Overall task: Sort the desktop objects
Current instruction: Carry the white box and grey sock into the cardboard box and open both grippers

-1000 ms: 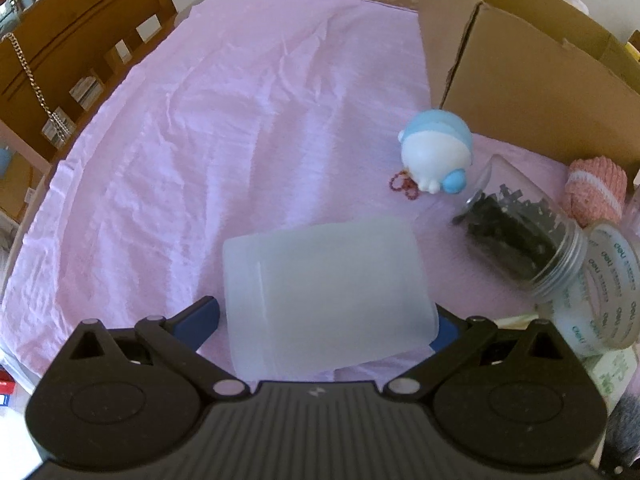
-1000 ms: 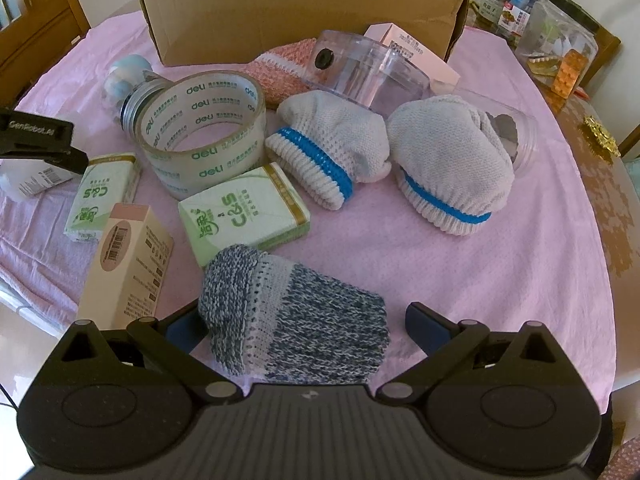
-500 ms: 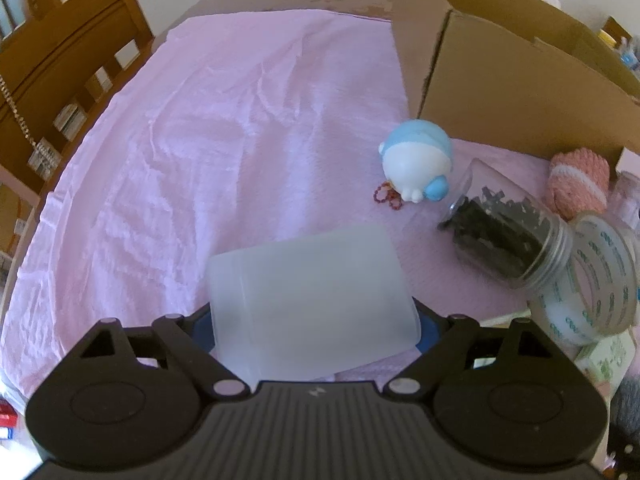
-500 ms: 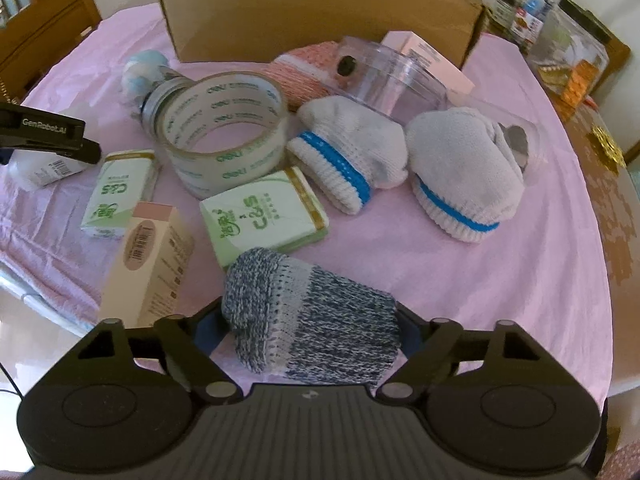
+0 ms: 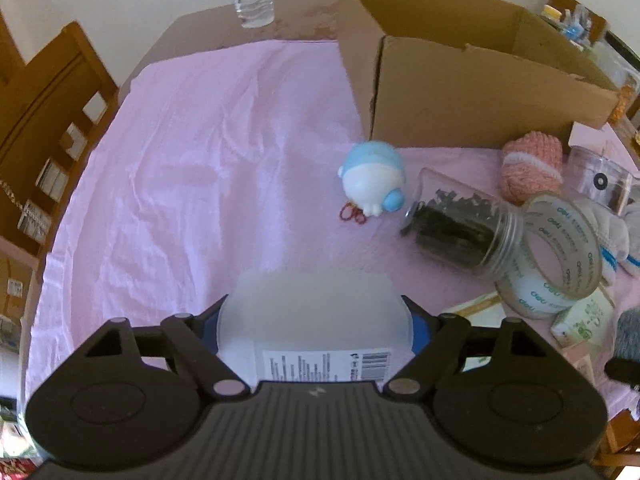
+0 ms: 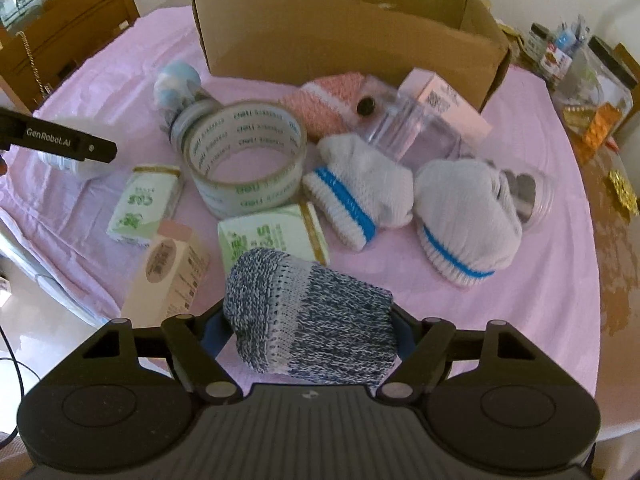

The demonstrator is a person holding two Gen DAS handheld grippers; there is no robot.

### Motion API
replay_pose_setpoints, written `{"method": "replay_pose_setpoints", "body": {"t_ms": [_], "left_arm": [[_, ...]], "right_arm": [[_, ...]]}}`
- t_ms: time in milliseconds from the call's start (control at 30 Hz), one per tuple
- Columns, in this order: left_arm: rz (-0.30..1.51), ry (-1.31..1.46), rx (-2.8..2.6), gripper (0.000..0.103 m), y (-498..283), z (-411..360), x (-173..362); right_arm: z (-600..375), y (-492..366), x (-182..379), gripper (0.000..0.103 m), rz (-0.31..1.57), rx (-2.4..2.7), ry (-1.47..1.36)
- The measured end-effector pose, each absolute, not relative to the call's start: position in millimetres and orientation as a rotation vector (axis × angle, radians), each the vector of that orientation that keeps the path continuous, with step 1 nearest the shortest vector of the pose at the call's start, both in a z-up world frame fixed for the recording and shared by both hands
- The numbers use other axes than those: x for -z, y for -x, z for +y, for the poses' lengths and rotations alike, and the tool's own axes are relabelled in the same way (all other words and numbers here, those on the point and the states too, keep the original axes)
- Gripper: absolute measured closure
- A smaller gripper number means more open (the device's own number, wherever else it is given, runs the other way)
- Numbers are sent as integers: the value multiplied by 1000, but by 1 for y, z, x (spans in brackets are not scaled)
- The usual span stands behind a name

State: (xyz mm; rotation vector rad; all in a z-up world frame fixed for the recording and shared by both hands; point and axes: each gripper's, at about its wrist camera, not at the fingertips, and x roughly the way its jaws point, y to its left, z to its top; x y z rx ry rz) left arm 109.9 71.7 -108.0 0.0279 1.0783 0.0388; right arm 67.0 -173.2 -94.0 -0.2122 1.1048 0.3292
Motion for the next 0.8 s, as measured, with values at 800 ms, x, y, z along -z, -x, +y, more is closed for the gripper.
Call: {"method": "replay_pose_setpoints", "body": {"t_ms": [800], "left_arm": [[936, -48, 76, 20, -153, 41, 18]], "right_arm": [[-193, -144, 23, 22, 945, -409, 262]]}}
